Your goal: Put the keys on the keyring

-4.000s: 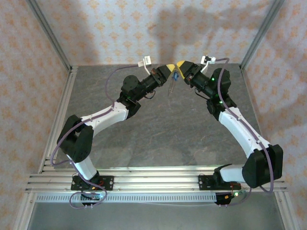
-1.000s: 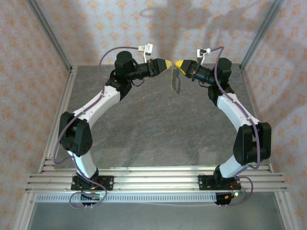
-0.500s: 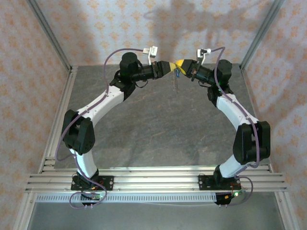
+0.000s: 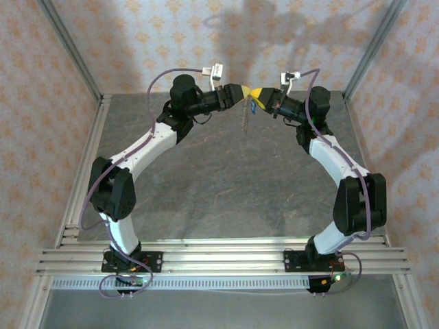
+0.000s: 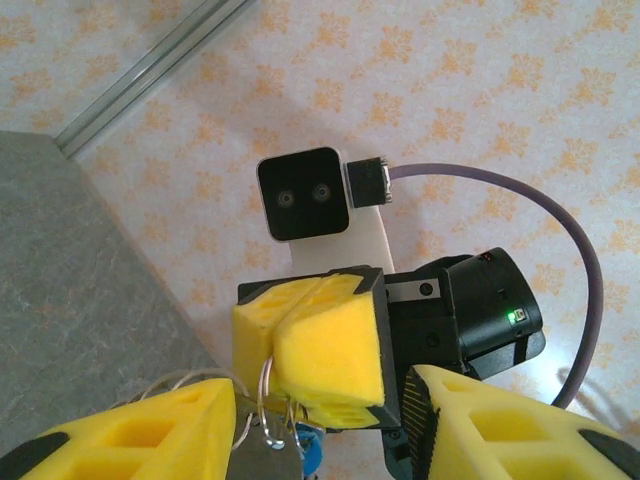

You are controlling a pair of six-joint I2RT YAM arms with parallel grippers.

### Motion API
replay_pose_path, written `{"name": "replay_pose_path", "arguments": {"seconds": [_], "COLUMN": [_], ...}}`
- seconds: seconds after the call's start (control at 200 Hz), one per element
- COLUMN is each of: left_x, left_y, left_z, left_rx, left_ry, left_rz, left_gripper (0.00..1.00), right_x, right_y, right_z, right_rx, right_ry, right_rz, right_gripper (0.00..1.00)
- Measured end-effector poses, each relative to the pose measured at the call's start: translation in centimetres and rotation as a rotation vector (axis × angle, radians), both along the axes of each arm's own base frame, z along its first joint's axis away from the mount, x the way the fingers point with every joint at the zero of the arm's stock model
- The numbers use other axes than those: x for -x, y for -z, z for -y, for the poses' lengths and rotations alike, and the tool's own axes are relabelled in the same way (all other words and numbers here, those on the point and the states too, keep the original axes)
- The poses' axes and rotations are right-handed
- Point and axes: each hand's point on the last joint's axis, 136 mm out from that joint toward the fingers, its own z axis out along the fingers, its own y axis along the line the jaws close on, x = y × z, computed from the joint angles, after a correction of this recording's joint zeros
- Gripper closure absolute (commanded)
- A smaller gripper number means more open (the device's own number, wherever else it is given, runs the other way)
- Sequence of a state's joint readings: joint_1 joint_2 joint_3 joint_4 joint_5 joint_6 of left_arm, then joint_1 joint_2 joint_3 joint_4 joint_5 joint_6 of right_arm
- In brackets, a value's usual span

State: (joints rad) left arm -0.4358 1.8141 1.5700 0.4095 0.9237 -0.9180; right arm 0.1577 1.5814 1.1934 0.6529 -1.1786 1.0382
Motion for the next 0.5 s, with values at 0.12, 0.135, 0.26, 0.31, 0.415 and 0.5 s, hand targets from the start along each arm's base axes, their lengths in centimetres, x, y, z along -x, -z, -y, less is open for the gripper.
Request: {"name": "replay_pose_path", "arguments": {"seconds": [0.12, 0.135, 0.26, 0.31, 0.415, 0.5], "left_x": [-0.11, -0.13, -0.39, -0.45, -0.47, -0.44], "left_y": [0.07, 0.15, 0.64, 0.74, 0.75, 0.55], "left_z": [0.04, 0.05, 0.19, 0.23, 0.28, 0.29], "left_rx": [0.002, 0.002, 0.004, 0.004, 0.007, 0.012], "left_ry": [-0.001, 0.0, 0.0, 0.001, 0.002, 0.003], "left_rz": [0.0, -0.004, -0.019, -0.02, -0.023, -0.015], "left_gripper": [0.61, 0.62, 0.63, 0.64, 0.64, 0.69], "right_x": [0.01, 0.01, 0.01, 0.01, 0.0, -0.01], "right_y": [0.33, 0.37, 0.42, 0.45, 0.5, 0.52], "right_z": [-0.01, -0.01, -0.01, 0.0, 0.0, 0.0], "right_rx": [0.004, 0.004, 0.006, 0.006, 0.007, 0.007], "right_ry": [0.0, 0.0, 0.0, 0.001, 0.001, 0.001], "right_rz": [-0.003, -0.004, -0.002, -0.003, -0.005, -0.007], "right_gripper": [1.0, 1.0, 1.0, 1.0, 1.0, 1.0]}}
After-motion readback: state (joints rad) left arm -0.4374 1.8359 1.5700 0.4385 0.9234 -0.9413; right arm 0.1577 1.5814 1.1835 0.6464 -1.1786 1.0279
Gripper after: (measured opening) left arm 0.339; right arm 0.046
